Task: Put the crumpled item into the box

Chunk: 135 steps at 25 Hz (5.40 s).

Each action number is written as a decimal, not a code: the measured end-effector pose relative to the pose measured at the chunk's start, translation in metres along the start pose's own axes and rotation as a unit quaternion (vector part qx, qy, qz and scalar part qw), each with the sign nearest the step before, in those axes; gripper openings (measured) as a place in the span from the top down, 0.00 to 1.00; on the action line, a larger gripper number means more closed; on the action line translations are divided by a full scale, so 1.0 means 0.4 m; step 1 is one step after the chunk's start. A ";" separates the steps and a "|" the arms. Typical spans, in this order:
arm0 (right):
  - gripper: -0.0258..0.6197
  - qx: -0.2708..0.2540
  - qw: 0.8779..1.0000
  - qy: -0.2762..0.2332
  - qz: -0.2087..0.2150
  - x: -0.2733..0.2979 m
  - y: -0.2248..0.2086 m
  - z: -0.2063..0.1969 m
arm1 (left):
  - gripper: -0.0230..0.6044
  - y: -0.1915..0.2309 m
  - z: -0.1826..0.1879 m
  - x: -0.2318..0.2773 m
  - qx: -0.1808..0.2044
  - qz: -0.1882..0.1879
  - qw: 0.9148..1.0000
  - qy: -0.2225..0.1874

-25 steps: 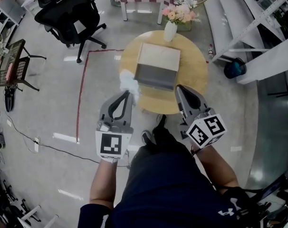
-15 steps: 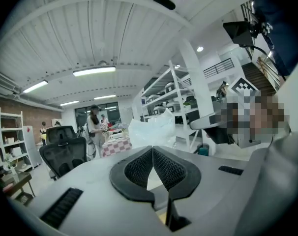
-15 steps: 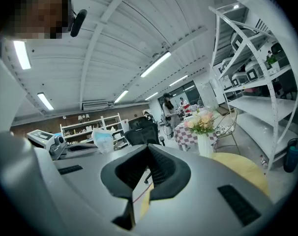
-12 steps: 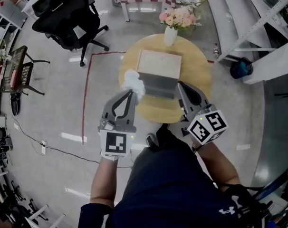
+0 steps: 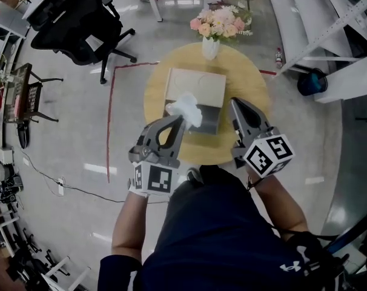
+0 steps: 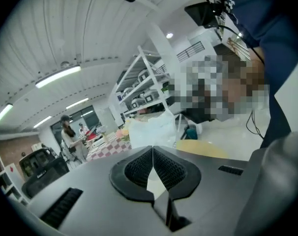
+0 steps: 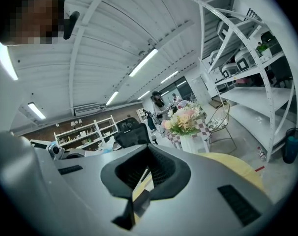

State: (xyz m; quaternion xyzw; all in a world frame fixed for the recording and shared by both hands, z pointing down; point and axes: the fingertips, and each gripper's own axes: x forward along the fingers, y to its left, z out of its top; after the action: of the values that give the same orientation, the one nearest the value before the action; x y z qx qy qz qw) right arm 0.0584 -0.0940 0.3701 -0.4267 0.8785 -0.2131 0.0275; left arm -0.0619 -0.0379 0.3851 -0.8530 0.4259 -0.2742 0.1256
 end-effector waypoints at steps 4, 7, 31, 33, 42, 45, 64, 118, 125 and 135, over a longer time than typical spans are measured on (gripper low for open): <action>0.95 0.013 1.000 -0.003 0.000 0.013 -0.043 0.015 | 0.93 -0.048 -0.009 0.054 0.072 -0.034 0.996 0.026; 0.95 0.023 1.000 -0.010 0.001 0.017 -0.057 0.029 | 0.93 -0.083 -0.033 0.081 0.121 -0.067 0.989 0.051; 0.95 0.079 0.989 -0.018 -0.123 -0.038 -0.169 -0.048 | 0.93 -0.210 -0.272 0.237 0.284 -0.242 0.918 0.131; 0.95 0.081 0.988 -0.020 -0.133 -0.039 -0.177 -0.050 | 0.93 -0.218 -0.285 0.245 0.288 -0.251 0.915 0.131; 0.95 0.093 0.984 -0.012 -0.151 -0.022 -0.179 -0.094 | 0.93 -0.241 -0.395 0.267 0.286 -0.285 0.899 0.167; 0.95 0.094 0.983 -0.010 -0.156 -0.017 -0.182 -0.100 | 0.93 -0.249 -0.427 0.275 0.286 -0.294 0.895 0.173; 0.95 0.099 0.980 -0.001 -0.173 0.001 -0.199 -0.123 | 0.93 -0.304 -0.534 0.332 0.294 -0.331 0.874 0.201; 0.95 0.091 0.986 0.002 -0.139 0.040 -0.166 -0.089 | 0.82 -0.063 -0.270 0.331 0.058 -0.189 0.970 0.138; 0.95 0.072 0.990 -0.008 -0.119 0.052 -0.126 -0.049 | 0.86 0.057 -0.105 0.275 -0.046 -0.114 0.992 0.040; 0.95 0.034 0.997 -0.023 -0.065 0.094 -0.024 0.033 | 0.90 0.186 0.063 0.167 -0.148 -0.046 0.985 -0.078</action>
State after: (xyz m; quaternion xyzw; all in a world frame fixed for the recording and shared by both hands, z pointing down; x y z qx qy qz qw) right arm 0.0447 -0.1325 0.3671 -0.4869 0.8400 -0.2344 0.0485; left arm -0.0638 -0.1365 0.3551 -0.8999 0.4105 -0.1463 0.0181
